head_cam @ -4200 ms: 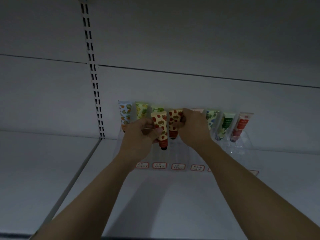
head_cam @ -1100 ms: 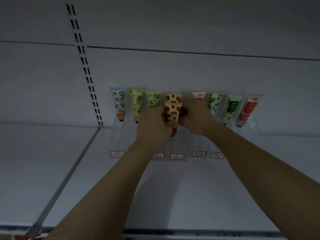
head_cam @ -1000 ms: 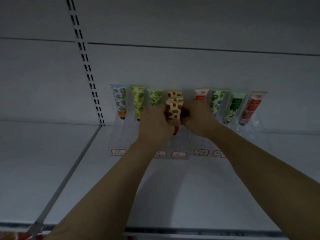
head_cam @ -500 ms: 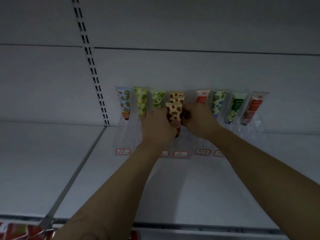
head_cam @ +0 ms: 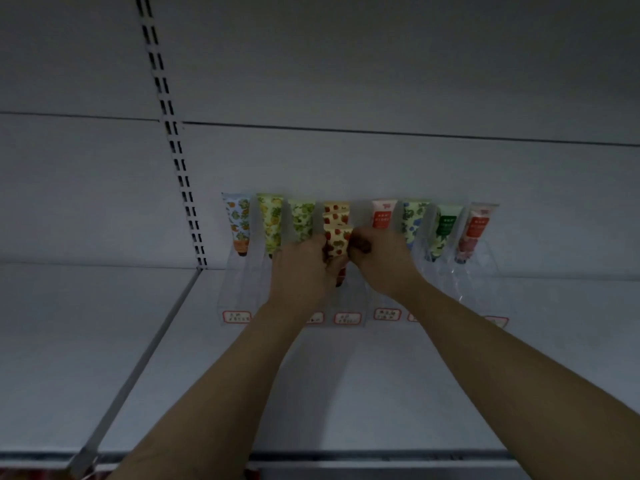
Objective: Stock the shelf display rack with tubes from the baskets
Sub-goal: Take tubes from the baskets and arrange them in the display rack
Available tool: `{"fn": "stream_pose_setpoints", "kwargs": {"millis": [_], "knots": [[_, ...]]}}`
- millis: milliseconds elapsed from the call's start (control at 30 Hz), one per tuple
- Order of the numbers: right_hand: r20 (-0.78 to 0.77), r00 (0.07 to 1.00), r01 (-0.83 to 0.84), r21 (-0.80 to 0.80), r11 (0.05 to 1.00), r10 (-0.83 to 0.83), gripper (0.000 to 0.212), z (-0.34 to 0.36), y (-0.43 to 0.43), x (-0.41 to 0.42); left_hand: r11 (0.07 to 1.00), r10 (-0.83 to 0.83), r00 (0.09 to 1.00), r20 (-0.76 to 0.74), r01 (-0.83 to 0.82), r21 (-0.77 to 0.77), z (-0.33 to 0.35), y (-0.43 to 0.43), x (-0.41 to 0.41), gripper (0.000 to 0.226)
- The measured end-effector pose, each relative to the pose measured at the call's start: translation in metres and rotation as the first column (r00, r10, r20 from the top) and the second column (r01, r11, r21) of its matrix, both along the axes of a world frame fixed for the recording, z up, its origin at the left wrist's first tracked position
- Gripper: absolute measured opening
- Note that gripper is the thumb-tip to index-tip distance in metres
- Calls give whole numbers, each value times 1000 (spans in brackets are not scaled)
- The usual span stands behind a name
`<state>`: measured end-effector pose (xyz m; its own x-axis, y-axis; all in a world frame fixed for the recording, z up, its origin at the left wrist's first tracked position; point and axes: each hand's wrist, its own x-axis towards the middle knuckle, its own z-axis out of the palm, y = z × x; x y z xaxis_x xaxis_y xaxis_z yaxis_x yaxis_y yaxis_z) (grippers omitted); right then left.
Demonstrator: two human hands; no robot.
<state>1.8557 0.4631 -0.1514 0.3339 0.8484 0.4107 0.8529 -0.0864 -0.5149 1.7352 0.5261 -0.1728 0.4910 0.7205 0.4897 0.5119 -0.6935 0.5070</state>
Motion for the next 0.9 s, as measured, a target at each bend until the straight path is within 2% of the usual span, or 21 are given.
{"fn": "stream_pose_setpoints", "kwargs": {"millis": [267, 333, 467, 600, 767, 900], "knots": [[-191, 979, 77, 32, 996, -70, 36, -5, -31, -6, 995, 8, 996, 91, 1, -95, -1, -8, -7, 18], [-209, 977, 57, 46, 997, -46, 38, -2, -46, -9, 995, 36, 992, 125, -24, -98, 6, -13, -17, 33], [-212, 977, 20, 43, 999, -11, 43, 2, -80, -22, 996, 90, 996, -21, -89, 18, 21, -31, -43, 43], [-197, 980, -12, 31, 999, 18, 49, -1, -112, -42, 990, 56, 979, -196, -29, 138, 24, -69, -76, 45], [-73, 995, -68, -9, 998, 67, 49, -12, -158, -69, 975, 38, 939, -342, 40, 218, 11, -120, -119, 48], [40, 990, -125, -134, 983, 132, 47, -29, -195, -87, 958, -21, 898, -438, 143, 247, -13, -156, -149, 47]]}}
